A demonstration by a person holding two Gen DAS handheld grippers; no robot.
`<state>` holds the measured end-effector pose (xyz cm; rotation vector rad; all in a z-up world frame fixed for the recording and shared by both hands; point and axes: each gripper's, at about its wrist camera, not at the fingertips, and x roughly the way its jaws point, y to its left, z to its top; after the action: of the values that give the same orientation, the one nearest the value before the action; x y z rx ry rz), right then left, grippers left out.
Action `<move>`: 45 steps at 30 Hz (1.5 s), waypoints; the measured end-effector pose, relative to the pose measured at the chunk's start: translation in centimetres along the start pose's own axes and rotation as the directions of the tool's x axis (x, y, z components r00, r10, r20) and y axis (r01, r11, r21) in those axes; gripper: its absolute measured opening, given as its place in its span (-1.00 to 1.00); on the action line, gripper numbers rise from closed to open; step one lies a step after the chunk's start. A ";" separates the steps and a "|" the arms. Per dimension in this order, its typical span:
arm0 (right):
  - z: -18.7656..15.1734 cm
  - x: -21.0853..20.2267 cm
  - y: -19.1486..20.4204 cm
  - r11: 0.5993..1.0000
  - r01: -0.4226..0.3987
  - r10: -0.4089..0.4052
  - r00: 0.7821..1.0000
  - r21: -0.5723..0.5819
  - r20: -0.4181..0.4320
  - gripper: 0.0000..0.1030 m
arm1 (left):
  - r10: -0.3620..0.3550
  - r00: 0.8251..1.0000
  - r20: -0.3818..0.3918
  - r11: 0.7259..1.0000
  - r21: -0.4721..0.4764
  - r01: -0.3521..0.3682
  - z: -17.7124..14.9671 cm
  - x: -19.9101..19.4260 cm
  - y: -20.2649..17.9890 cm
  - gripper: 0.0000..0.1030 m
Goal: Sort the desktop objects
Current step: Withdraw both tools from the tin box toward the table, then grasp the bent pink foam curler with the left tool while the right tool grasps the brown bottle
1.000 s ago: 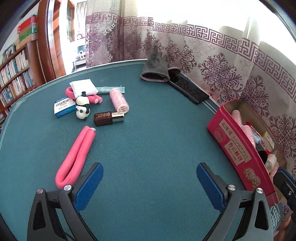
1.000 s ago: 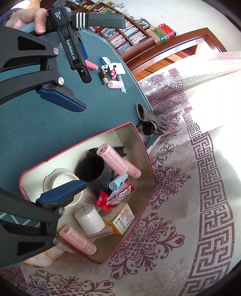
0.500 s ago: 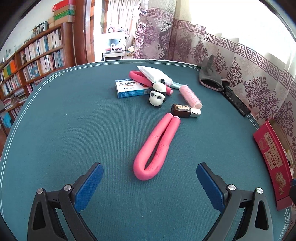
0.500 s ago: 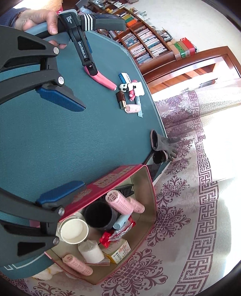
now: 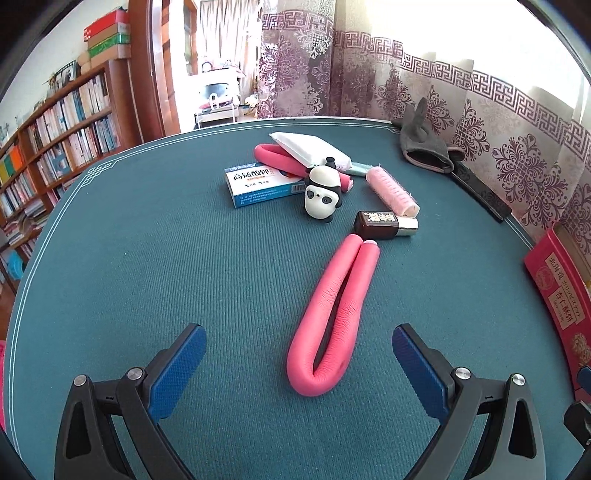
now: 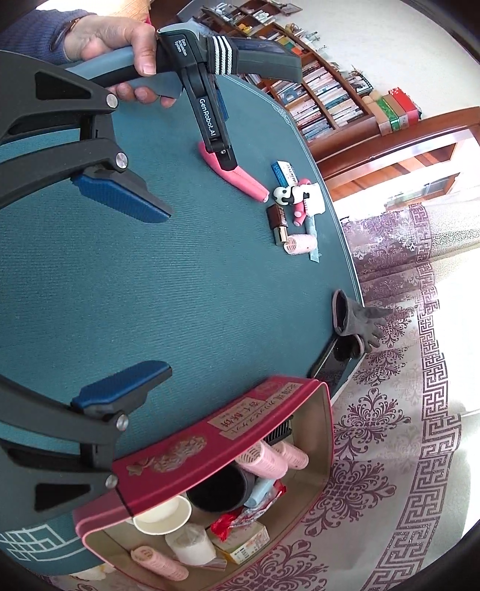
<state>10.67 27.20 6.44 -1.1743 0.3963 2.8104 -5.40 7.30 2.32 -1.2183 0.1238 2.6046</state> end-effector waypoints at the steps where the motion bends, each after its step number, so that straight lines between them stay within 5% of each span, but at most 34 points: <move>1: 0.0 0.2 0.0 1.000 -0.002 0.002 1.000 0.000 -0.006 0.56 | 0.001 1.000 -0.006 1.000 0.007 -0.001 0.0 0.3 -0.1 0.98; 10: 0.2 2.4 0.3 1.000 -0.026 0.026 0.998 0.000 -0.057 0.56 | 0.014 1.000 -0.020 0.999 0.047 -0.013 -0.5 2.2 -0.5 0.92; 14: 1.4 4.0 1.0 0.999 -0.039 0.037 0.997 -0.026 -0.063 0.56 | -0.003 1.000 -0.007 0.998 0.060 0.003 -0.8 2.2 -0.7 0.47; 15: 1.9 4.5 1.3 0.999 -0.044 0.042 0.997 -0.032 -0.063 0.56 | -0.012 1.000 0.000 0.998 0.065 0.012 -0.8 2.0 -0.7 0.21; 19: 4.4 6.9 2.3 0.996 -0.088 0.086 0.994 -0.027 -0.069 0.56 | -0.024 1.000 0.010 0.998 0.058 0.023 -1.0 1.7 -0.3 -0.07; 28: 9.4 13.0 6.2 0.992 -0.120 0.116 0.990 -0.049 -0.083 0.56 | -0.033 0.999 0.018 0.999 0.024 0.032 -1.0 1.5 0.8 -0.10; 38: 11.8 18.0 8.3 0.995 -0.069 0.061 0.992 -0.069 -0.109 0.56 | -0.006 1.000 0.021 1.000 0.004 0.006 -1.3 1.4 1.3 -0.10; 42: 11.9 18.8 9.2 0.993 -0.010 0.000 0.997 -0.119 -0.083 0.55 | 0.002 1.000 0.022 1.000 0.010 -0.002 -1.3 1.4 1.1 -0.10; 45: 11.4 18.8 10.1 0.977 0.087 -0.099 0.994 -0.197 -0.049 0.26 | -0.003 1.000 0.024 1.000 0.006 0.003 -1.3 1.5 1.1 -0.10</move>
<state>-12.14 19.86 2.92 -1.2769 0.0676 2.7896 -5.68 6.27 0.34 -1.1842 0.1254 2.6136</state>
